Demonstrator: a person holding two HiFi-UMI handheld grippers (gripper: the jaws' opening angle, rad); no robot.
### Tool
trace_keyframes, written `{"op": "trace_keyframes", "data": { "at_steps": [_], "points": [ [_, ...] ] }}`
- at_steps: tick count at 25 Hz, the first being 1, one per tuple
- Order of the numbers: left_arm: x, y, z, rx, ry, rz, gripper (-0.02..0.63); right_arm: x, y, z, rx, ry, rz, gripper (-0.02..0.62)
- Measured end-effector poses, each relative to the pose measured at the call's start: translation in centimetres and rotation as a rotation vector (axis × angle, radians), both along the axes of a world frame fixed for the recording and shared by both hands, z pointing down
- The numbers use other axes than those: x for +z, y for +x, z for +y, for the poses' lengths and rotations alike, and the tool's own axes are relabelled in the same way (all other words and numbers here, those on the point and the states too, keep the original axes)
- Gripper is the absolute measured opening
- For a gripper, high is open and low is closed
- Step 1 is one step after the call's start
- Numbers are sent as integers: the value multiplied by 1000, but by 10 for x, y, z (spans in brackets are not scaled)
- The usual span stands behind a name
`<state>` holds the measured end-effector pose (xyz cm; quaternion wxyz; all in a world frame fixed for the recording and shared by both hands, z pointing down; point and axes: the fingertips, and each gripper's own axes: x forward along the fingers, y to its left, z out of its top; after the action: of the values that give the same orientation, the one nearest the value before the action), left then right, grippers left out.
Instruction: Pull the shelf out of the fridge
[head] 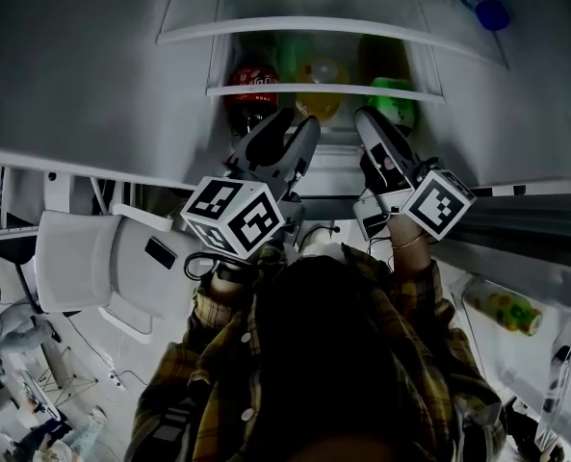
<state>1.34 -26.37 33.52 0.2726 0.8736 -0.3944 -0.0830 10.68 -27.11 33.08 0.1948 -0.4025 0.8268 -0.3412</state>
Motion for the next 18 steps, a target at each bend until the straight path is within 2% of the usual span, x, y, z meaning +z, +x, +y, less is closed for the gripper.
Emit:
{"op": "trace_keyframes", "data": {
  "at_steps": [3, 5, 18],
  "points": [
    [3, -4, -3, -6, -20, 22, 183, 2, -5, -3, -20, -22, -56, 138],
    [6, -5, -5, -9, -36, 32, 199, 4, -7, -5, -24, -38, -76, 148],
    [35, -8, -40, -38, -198, 199, 209, 26, 0, -36, -13, -135, -200, 155]
  ]
}}
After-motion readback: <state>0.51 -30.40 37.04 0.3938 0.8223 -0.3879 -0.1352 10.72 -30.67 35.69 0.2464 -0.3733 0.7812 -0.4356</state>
